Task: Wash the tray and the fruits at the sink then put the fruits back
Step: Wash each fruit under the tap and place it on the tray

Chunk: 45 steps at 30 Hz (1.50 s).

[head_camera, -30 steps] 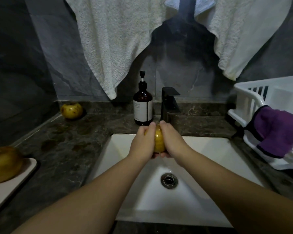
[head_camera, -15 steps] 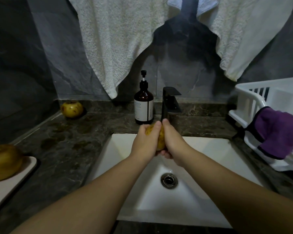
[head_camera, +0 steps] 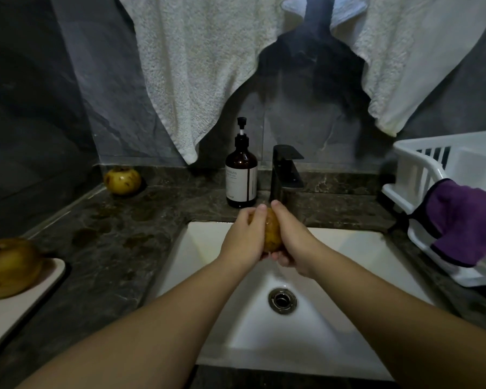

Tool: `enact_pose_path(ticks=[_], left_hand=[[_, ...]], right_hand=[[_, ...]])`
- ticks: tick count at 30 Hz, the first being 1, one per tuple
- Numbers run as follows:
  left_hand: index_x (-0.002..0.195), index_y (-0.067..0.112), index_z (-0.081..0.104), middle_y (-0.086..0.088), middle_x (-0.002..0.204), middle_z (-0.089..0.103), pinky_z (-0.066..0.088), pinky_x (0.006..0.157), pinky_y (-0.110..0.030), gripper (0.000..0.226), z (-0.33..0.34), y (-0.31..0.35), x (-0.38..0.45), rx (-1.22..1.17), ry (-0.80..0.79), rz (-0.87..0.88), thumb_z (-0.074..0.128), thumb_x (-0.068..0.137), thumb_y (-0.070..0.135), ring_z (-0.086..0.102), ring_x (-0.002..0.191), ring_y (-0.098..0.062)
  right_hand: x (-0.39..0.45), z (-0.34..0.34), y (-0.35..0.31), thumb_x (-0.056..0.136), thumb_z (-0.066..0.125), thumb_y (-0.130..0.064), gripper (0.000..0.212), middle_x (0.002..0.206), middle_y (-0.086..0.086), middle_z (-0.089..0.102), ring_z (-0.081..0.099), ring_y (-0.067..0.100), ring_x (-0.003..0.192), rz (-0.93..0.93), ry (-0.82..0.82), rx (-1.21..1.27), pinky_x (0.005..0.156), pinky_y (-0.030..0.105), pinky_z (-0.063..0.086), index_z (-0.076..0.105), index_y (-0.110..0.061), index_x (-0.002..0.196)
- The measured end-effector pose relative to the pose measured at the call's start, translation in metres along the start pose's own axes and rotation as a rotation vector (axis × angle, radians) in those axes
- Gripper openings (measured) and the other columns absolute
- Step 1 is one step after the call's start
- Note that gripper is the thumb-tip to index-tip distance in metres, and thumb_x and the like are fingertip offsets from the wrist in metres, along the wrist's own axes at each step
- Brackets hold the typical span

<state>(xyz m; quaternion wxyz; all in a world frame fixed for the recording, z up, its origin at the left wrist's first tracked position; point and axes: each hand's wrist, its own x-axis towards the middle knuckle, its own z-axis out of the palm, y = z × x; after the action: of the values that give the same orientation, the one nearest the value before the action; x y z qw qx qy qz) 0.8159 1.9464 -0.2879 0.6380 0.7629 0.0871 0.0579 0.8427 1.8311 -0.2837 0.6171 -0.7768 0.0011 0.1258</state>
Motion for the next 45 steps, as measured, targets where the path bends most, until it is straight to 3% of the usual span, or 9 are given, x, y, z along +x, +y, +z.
enact_pose_path(ticks=[4, 7, 12, 16, 23, 29, 34, 38, 45], left_hand=[[0.122, 0.025, 0.068, -0.016, 0.113, 0.073, 0.066, 0.069, -0.041, 0.060, -0.011, 0.004, -0.007, -0.389, -0.222, -0.389, 0.057, 0.090, 0.075, 0.079, 0.081, -0.028], [0.125, 0.014, 0.069, -0.020, 0.106, 0.075, 0.065, 0.062, -0.037, 0.071, -0.014, 0.003, -0.015, -0.556, -0.325, -0.530, 0.066, 0.085, 0.073, 0.078, 0.085, -0.031], [0.131, 0.020, 0.064, -0.018, 0.126, 0.070, 0.066, 0.074, -0.042, 0.057, -0.006, 0.010, -0.015, -0.651, -0.216, -0.430, 0.067, 0.091, 0.061, 0.073, 0.107, -0.033], [0.126, 0.030, 0.068, -0.007, 0.125, 0.073, 0.065, 0.077, -0.039, 0.047, 0.002, 0.007, -0.020, -0.474, -0.228, -0.408, 0.055, 0.097, 0.065, 0.072, 0.108, -0.023], [0.128, 0.025, 0.067, -0.011, 0.123, 0.073, 0.063, 0.064, -0.036, 0.054, 0.003, 0.015, -0.022, -0.580, -0.196, -0.400, 0.064, 0.091, 0.065, 0.073, 0.108, -0.028], [0.125, 0.026, 0.069, -0.009, 0.122, 0.074, 0.064, 0.081, -0.041, 0.048, 0.005, 0.014, -0.019, -0.598, -0.182, -0.345, 0.063, 0.093, 0.061, 0.072, 0.109, -0.026], [0.127, 0.019, 0.066, -0.017, 0.104, 0.072, 0.059, 0.050, -0.029, 0.063, 0.003, 0.011, -0.016, -0.562, -0.217, -0.406, 0.066, 0.088, 0.068, 0.074, 0.067, -0.024], [0.134, 0.024, 0.067, -0.013, 0.132, 0.070, 0.059, 0.064, -0.029, 0.054, -0.001, 0.008, -0.011, -0.706, -0.192, -0.351, 0.054, 0.098, 0.061, 0.073, 0.088, -0.013], [0.139, 0.011, 0.059, -0.026, 0.118, 0.073, 0.065, 0.071, -0.043, 0.067, -0.019, 0.002, 0.000, -0.956, -0.226, -0.373, 0.056, 0.097, 0.063, 0.077, 0.100, -0.038]], right_hand=[[-0.007, -0.006, 0.002, 0.091, 0.040, -0.067, 0.041, 0.123, -0.007, 0.054, 0.057, 0.014, 0.103, -0.479, 0.088, -0.484, 0.080, 0.037, 0.051, 0.048, -0.050, 0.128], [-0.005, 0.001, 0.004, 0.090, 0.037, -0.067, 0.046, 0.122, -0.009, 0.056, 0.056, 0.010, 0.105, -0.541, 0.034, -0.584, 0.084, 0.037, 0.048, 0.053, -0.041, 0.125], [0.006, 0.009, -0.006, 0.105, 0.041, -0.042, 0.025, 0.114, -0.008, 0.062, 0.059, 0.016, 0.107, -0.296, 0.066, -0.016, 0.090, 0.038, 0.051, 0.065, -0.040, 0.111], [-0.001, 0.016, 0.004, 0.098, 0.036, -0.047, 0.043, 0.129, -0.020, 0.059, 0.053, 0.000, 0.115, -0.507, 0.142, -0.286, 0.093, 0.024, 0.042, 0.064, -0.040, 0.129], [-0.002, 0.010, -0.002, 0.099, 0.038, -0.051, 0.042, 0.135, -0.010, 0.059, 0.055, 0.010, 0.120, -0.383, 0.154, -0.122, 0.103, 0.039, 0.045, 0.062, -0.041, 0.132], [-0.004, 0.012, -0.007, 0.094, 0.040, -0.051, 0.048, 0.137, -0.009, 0.058, 0.054, 0.010, 0.120, -0.414, 0.139, -0.031, 0.104, 0.037, 0.045, 0.061, -0.039, 0.136], [-0.001, 0.003, -0.010, 0.103, 0.043, -0.043, 0.034, 0.131, 0.000, 0.064, 0.060, 0.016, 0.117, -0.319, 0.092, 0.123, 0.105, 0.042, 0.047, 0.068, -0.035, 0.125], [-0.011, 0.027, 0.001, 0.098, 0.038, -0.046, 0.052, 0.151, -0.010, 0.043, 0.039, 0.008, 0.138, -0.546, 0.103, -0.278, 0.117, 0.034, 0.033, 0.049, -0.035, 0.148], [-0.009, 0.001, 0.009, 0.096, 0.069, -0.036, 0.075, 0.147, -0.010, 0.044, 0.057, -0.002, 0.122, -0.439, -0.205, -0.136, 0.097, 0.016, 0.047, 0.026, -0.039, 0.159]])
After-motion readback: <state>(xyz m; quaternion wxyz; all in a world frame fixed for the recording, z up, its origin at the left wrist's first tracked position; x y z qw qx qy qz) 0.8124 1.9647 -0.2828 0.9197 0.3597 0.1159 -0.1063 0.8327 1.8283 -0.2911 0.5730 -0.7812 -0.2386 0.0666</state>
